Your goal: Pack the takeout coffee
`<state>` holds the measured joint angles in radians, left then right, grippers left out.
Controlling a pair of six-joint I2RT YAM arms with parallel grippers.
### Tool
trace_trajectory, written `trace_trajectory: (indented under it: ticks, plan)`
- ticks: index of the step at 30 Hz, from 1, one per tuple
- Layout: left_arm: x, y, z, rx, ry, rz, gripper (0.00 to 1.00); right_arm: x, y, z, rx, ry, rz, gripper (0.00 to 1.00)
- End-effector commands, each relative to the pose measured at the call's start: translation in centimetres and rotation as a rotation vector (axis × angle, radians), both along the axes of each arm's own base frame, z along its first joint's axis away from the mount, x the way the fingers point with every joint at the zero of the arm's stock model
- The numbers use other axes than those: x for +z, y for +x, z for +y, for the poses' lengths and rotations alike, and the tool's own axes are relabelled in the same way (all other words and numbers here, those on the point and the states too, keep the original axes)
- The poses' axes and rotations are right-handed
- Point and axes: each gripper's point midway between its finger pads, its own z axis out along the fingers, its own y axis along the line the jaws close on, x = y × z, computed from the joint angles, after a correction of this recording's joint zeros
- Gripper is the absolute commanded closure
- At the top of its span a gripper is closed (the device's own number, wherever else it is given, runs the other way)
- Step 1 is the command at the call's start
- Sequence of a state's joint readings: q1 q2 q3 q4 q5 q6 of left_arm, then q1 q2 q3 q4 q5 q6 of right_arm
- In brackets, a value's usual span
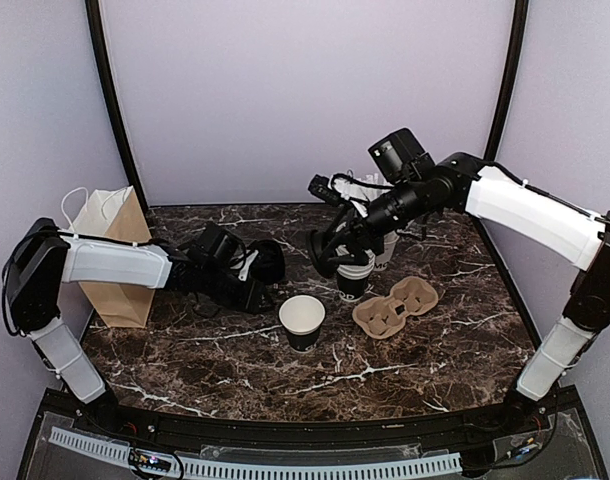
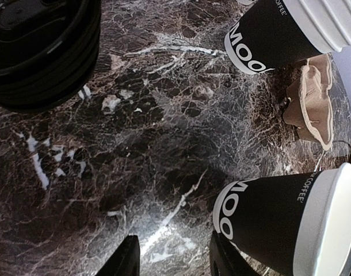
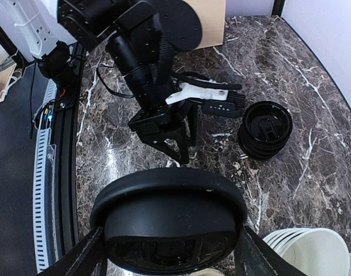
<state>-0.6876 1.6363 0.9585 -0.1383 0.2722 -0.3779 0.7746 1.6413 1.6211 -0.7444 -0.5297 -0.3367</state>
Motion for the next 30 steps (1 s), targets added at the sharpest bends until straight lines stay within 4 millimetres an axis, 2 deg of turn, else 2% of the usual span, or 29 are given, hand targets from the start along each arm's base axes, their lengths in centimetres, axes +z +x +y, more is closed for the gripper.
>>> trace_trajectory:
  ticks: [1,8,11,17,24,30]
  plan:
    - [-0.1,-0.4,-2.3,-0.05,-0.075,0.004,0.56,-0.9,-1.5,-0.3,0.06,-0.084,-0.042,0.27]
    - [-1.1,-1.3,-6.2,-0.132,-0.089,0.013,0.56,-2.3,-2.4,-0.1,0.097,-0.145,-0.068,0.27]
    - [-0.8,-1.8,-8.0,-0.169,-0.101,0.013,0.56,-3.3,-2.9,-0.1,0.129,-0.2,-0.073,0.28]
    - [-0.6,-3.0,-10.0,-0.223,-0.143,0.025,0.57,-5.7,-4.1,-0.9,0.231,-0.347,-0.049,0.28]
    - [-1.0,-3.1,-9.2,-0.192,-0.125,0.028,0.59,-7.8,-5.6,-1.5,0.305,-0.484,-0.058,0.28]
    - [-2.1,-3.9,-7.8,-0.17,-0.097,0.052,0.59,-9.8,-5.9,-2.2,0.328,-0.618,-0.074,0.28]
